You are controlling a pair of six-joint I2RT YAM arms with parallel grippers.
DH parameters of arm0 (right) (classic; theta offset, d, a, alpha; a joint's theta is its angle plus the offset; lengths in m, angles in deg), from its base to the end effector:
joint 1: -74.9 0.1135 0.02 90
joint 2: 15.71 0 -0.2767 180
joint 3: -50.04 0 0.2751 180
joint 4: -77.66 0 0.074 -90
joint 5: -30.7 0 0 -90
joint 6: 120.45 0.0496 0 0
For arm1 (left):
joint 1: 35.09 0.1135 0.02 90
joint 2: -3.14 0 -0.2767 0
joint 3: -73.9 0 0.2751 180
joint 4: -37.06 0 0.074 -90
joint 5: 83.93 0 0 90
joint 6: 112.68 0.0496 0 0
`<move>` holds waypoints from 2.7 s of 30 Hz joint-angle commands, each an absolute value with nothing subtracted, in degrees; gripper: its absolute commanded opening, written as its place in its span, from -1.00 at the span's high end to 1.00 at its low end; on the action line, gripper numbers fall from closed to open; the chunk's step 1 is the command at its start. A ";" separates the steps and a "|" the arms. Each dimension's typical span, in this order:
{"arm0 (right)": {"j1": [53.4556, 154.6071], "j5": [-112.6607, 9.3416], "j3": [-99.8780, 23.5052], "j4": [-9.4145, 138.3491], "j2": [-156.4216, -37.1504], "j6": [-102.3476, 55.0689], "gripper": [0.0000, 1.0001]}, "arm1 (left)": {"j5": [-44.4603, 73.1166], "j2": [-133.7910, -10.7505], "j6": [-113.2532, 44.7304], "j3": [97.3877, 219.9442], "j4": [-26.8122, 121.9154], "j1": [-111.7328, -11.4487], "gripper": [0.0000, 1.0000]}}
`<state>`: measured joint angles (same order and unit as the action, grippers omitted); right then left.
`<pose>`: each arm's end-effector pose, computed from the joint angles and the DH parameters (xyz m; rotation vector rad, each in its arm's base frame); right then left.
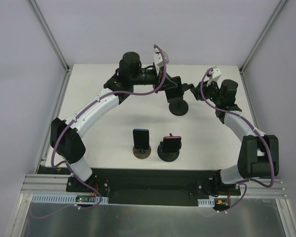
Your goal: Place the phone on the phone stand
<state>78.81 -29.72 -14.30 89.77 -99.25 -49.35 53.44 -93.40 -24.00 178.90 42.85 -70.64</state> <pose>0.3624 0.0493 0.2835 -0.6992 1.5320 0.2403 0.3295 -0.2803 0.4339 1.1021 1.2328 -1.1231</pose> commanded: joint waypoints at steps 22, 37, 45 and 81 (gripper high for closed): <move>80.71 -27.66 -14.94 94.33 -98.32 -50.67 0.67 | 56.15 -95.56 -24.79 182.39 34.02 -70.51 1.00; 80.00 -19.50 -16.34 93.19 -99.55 -50.50 0.99 | 79.80 -109.70 -27.16 191.52 17.40 -69.72 1.00; 79.21 -13.78 -17.83 93.01 -101.40 -48.74 0.99 | 82.09 -117.80 -28.83 201.18 14.94 -69.54 1.00; 78.24 -10.07 -17.57 96.42 -102.37 -45.76 0.99 | 83.51 -127.14 -28.77 210.87 23.80 -65.68 1.00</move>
<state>78.22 -12.52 -15.96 91.45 -103.17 -48.54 86.18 -131.62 -34.71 211.92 23.42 -67.98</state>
